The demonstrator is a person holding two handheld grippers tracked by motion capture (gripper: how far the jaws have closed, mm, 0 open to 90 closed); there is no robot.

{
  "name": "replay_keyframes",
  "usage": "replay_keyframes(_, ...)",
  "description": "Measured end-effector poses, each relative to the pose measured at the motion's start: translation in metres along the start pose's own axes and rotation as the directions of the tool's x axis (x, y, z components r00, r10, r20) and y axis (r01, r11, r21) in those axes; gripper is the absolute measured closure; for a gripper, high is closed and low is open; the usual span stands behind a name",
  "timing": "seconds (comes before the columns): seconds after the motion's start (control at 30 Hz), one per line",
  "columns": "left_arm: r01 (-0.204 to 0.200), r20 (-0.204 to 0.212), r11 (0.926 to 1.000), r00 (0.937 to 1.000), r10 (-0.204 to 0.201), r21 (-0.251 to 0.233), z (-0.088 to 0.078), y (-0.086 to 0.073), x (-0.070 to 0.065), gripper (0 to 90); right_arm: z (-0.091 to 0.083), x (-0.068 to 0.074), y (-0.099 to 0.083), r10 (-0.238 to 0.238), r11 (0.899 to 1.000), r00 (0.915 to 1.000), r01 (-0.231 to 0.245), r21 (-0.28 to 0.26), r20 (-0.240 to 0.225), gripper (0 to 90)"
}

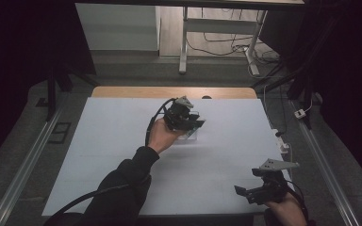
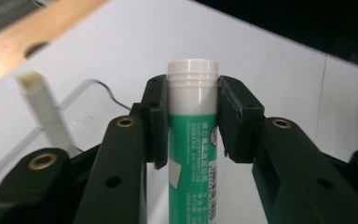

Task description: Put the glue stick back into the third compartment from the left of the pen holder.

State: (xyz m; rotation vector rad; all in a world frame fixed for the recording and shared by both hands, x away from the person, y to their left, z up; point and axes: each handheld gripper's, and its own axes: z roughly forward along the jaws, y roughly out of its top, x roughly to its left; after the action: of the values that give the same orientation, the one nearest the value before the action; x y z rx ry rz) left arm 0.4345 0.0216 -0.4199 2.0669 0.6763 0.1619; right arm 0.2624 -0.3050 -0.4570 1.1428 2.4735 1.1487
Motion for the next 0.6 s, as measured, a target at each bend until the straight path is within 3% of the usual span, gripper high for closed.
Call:
replay_keyframes(0.17, 0.013, -0.012, 0.9989, 0.9998, -0.014, -0.044, -0.006, 0.011, 0.010, 64.6, 0.000, 0.000, 0.000, 0.001, 1.000, 1.0000, -0.001, 0.000, -0.001, 0.0)
replay_keyframes(0.27, -0.003, -0.027, 0.9985, 0.9996, 0.002, -0.054, -0.006, 0.016, 0.014, 64.6, 0.000, 0.000, 0.000, 0.002, 1.000, 1.0000, -0.002, 0.001, -0.001, 0.0)
replay_keyframes(0.6, 0.000, -0.041, 0.9949, 0.9991, -0.004, -0.101, 0.013, 0.021, 0.024, 64.5, 0.000, 0.000, 0.000, -0.001, 1.000, 1.0000, 0.001, 0.002, -0.001, 0.0)
